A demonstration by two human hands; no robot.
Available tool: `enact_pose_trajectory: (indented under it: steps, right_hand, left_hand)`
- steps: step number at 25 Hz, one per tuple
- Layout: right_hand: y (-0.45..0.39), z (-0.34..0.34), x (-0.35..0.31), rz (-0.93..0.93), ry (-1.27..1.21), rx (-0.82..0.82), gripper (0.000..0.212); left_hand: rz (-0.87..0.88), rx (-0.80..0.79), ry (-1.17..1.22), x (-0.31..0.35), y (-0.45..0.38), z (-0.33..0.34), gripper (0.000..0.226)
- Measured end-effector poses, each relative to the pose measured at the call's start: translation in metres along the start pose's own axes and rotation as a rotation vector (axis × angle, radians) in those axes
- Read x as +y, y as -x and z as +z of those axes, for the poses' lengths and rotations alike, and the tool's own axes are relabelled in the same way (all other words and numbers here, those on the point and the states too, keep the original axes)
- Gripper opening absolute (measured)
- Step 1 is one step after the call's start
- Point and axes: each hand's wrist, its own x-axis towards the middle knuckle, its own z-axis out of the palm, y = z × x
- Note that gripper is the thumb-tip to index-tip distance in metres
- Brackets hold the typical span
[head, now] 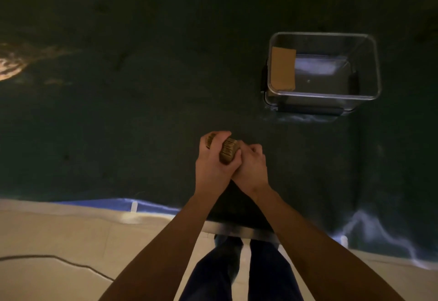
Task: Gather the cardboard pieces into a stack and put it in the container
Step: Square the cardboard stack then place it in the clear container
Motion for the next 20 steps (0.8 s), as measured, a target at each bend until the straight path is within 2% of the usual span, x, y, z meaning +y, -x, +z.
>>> enact_pose_trajectory:
  steps: [4, 5, 8, 10, 11, 13, 14, 17, 20]
  right_hand:
    - [-0.001, -0.004, -0.007, -0.038, 0.026, 0.042, 0.033]
    - [0.000, -0.005, -0.008, -0.059, 0.020, 0.080, 0.036]
    - [0.004, -0.011, -0.008, -0.116, 0.045, 0.151, 0.055]
    - [0.005, -0.014, -0.006, -0.169, 0.115, 0.132, 0.058]
    - [0.004, -0.015, -0.006, -0.196, 0.153, 0.118, 0.056]
    - [0.002, -0.018, -0.004, -0.241, 0.221, 0.100, 0.052]
    - [0.000, -0.020, -0.004, -0.262, 0.261, 0.096, 0.051]
    - [-0.003, -0.021, -0.002, -0.316, 0.386, 0.047, 0.053]
    - [-0.004, -0.018, -0.001, -0.283, 0.373, -0.028, 0.055]
  left_hand:
    - [-0.067, 0.053, 0.127, 0.004, -0.010, -0.004, 0.048]
    - [-0.131, 0.084, 0.250, 0.006, -0.012, -0.005, 0.045]
    - [-0.443, 0.095, 0.829, 0.005, -0.012, -0.004, 0.043]
    - [-0.573, 0.058, 1.054, 0.000, -0.013, -0.003, 0.046]
    - [-0.600, 0.033, 1.093, -0.003, -0.013, -0.002, 0.047]
    - [-0.589, 0.003, 1.044, -0.008, -0.012, -0.001, 0.048]
    - [-0.561, 0.012, 0.943, -0.011, -0.013, -0.002, 0.046]
    - [-0.327, 0.058, 0.551, -0.020, -0.012, -0.011, 0.045]
    - [-0.122, -0.079, 0.204, -0.032, -0.008, -0.008, 0.049]
